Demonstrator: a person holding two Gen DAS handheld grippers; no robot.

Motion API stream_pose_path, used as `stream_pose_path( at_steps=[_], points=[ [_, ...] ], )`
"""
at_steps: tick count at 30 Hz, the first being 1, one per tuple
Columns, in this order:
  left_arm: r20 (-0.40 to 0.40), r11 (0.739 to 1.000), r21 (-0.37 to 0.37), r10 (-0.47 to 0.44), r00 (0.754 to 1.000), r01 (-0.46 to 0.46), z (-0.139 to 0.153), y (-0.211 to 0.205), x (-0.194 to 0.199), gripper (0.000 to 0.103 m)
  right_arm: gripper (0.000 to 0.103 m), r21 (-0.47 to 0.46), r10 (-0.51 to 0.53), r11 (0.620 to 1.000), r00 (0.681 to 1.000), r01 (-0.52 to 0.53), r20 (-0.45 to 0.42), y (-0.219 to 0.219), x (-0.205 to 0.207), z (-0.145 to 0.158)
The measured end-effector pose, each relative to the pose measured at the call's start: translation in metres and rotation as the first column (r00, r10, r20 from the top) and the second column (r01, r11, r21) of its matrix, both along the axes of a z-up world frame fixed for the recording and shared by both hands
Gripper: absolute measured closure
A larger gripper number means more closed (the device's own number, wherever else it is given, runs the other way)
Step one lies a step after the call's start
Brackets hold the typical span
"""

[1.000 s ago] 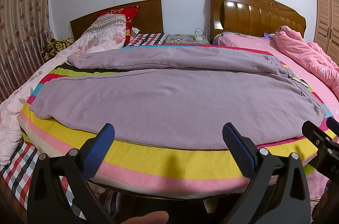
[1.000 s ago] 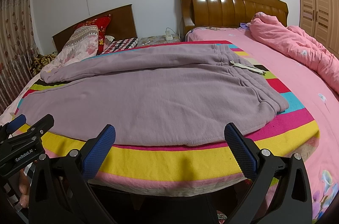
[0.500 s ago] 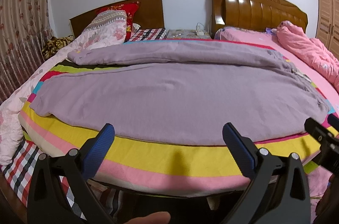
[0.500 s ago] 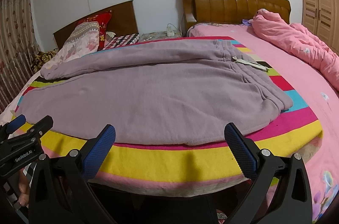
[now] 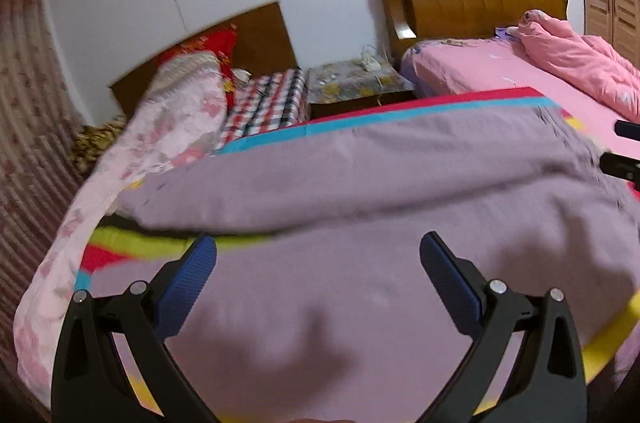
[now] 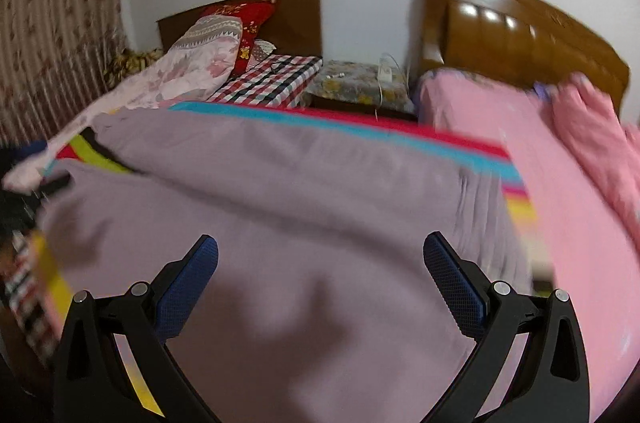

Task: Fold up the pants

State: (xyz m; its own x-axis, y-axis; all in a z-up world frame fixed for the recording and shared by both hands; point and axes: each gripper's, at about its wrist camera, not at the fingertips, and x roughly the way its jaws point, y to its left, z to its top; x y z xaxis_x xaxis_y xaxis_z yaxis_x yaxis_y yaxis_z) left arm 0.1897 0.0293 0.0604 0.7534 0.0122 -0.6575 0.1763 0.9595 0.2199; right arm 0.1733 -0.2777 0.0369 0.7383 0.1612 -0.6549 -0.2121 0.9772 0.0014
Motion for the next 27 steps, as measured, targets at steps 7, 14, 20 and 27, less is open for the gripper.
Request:
stream_pose_path(
  at_steps=[7,14,20,27],
  points=[
    [-0.169,0.951,-0.182,-0.28,0.945,0.249,-0.033,0.01,0.178,0.002,0.004,-0.003,0.15,0.988,0.968,-0.154,-0.201,-0.052,0.183,-0.04],
    [-0.299,0.846,-0.122,-0.529,0.794,0.518,-0.094,-0.029,0.292,0.002,0.011,0.02,0.284,0.955,0.891,-0.296,-0.355,-0.068,0.287,-0.09],
    [-0.381,0.726,-0.166,-0.672,0.635,0.668,-0.119,-0.061,0.326,0.002,0.065,0.092,0.418,0.904,0.818,-0.417,-0.396,-0.066,0.293,-0.102],
    [-0.402,0.669,-0.283,-0.734,0.548,0.687,-0.126,-0.06,0.357,0.002,0.09,-0.122,0.386,0.906,0.908,-0.406,-0.162,-0.043,0.218,-0.048]
  ],
)
